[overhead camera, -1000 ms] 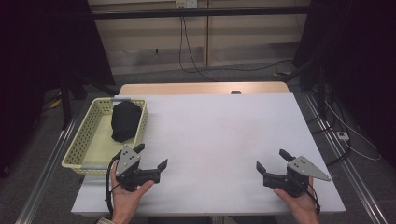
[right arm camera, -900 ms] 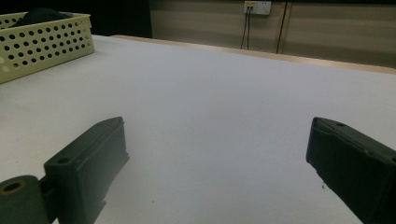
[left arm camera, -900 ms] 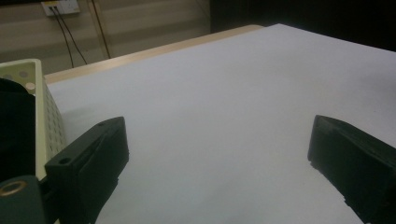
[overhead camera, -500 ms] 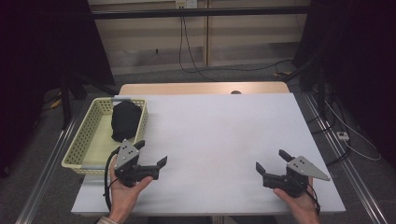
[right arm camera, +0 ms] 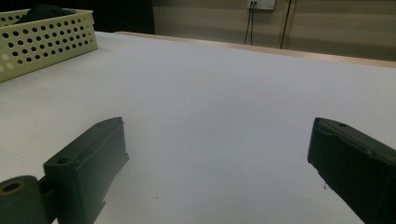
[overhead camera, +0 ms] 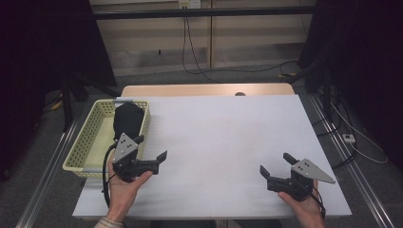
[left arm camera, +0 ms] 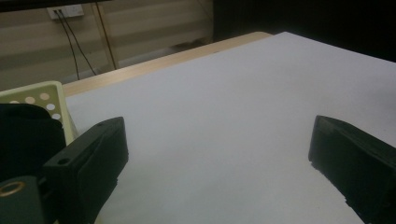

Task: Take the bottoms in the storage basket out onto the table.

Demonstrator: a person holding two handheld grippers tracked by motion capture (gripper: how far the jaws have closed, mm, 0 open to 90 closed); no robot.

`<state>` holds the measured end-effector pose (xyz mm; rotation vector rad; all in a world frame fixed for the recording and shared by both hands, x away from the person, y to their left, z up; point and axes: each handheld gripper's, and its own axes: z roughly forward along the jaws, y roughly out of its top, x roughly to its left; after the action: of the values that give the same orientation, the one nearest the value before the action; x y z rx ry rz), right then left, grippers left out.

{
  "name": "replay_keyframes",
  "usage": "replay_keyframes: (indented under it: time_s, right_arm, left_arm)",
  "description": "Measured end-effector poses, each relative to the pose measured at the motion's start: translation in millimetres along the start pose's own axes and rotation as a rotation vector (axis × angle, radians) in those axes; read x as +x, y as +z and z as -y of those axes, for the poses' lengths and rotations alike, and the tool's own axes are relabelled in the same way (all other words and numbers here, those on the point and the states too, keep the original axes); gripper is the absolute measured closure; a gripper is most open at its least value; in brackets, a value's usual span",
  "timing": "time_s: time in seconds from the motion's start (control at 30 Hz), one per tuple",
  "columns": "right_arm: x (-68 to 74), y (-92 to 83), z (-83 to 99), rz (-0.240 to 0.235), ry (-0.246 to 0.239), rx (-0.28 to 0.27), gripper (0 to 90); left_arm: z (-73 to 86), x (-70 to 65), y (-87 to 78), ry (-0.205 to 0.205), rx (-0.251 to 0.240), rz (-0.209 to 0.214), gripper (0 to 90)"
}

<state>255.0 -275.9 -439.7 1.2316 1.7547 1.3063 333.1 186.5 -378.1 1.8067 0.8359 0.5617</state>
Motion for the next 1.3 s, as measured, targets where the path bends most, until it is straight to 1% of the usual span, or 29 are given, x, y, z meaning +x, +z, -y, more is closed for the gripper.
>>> replay_keyframes:
  time_s: [0.17, 0.2, 0.23, 0.27, 0.37, 0.5, 0.53, 0.7, 0.8, 0.87, 1.0, 1.07, 1.17, 1.27, 1.3]
  right_arm:
    - [0.1, 0.6, 0.1, 0.002, 0.002, 0.002, 4.5]
    - [0.0, 0.8, 0.3, 0.003, 0.0, 0.002, 4.5]
    - [0.0, 0.9, 0.3, 0.002, 0.001, 0.003, 4.5]
    - [-0.3, 0.9, 0.4, -0.001, 0.0, 0.003, 4.4]
    - [-0.2, 0.9, 0.4, -0.002, 0.0, 0.004, 4.4]
    - [0.0, 1.3, 0.4, -0.005, 0.0, 0.005, 4.4]
    - [0.2, 1.4, 0.4, -0.003, 0.001, 0.005, 4.4]
    - [0.6, 1.4, 0.6, 0.001, 0.004, 0.012, 4.4]
    - [0.5, 1.3, 0.6, -0.002, 0.008, 0.013, 4.4]
    - [0.5, 1.3, 0.5, -0.003, 0.006, 0.01, 4.5]
    - [1.0, 1.4, 0.5, -0.006, 0.004, 0.009, 4.4]
    - [1.0, 1.4, 0.5, -0.006, 0.004, 0.009, 4.4]
    - [0.6, 1.2, 0.5, -0.005, 0.007, 0.01, 4.4]
    - [0.9, 1.4, 0.4, -0.007, 0.009, 0.01, 4.4]
    - [0.8, 1.4, 0.4, -0.009, 0.006, 0.01, 4.4]
  left_arm:
    - [-6.0, 4.9, 0.1, 0.0, 0.004, -0.01, 4.7]
    - [-8.6, 7.1, 0.2, -0.003, 0.002, -0.037, 4.6]
    - [-8.6, 7.1, 0.2, -0.003, 0.002, -0.037, 4.5]
    - [-9.5, 8.7, 0.2, -0.007, -0.008, -0.046, 4.5]
    - [-13.3, 13.9, 0.6, -0.018, -0.018, -0.066, 4.6]
    - [-18.4, 18.9, 1.0, -0.029, -0.025, -0.068, 4.8]
    - [-19.5, 20.5, 1.5, -0.028, -0.025, -0.061, 4.9]
    - [-24.1, 27.1, 6.1, -0.061, -0.031, -0.07, 4.9]
    - [-26.3, 29.0, 7.1, -0.06, -0.034, -0.077, 4.9]
    - [-29.1, 30.7, 7.9, -0.055, -0.034, -0.074, 4.9]
    - [-33.7, 34.3, 9.6, -0.048, -0.055, -0.082, 5.3]
    - [-35.6, 35.9, 10.6, -0.048, -0.044, -0.093, 5.3]
    - [-37.6, 39.2, 11.7, -0.052, -0.05, -0.093, 5.3]
    - [-39.4, 42.4, 11.9, -0.055, -0.041, -0.097, 5.2]
    - [-41.7, 44.2, 11.6, -0.05, -0.027, -0.103, 5.2]
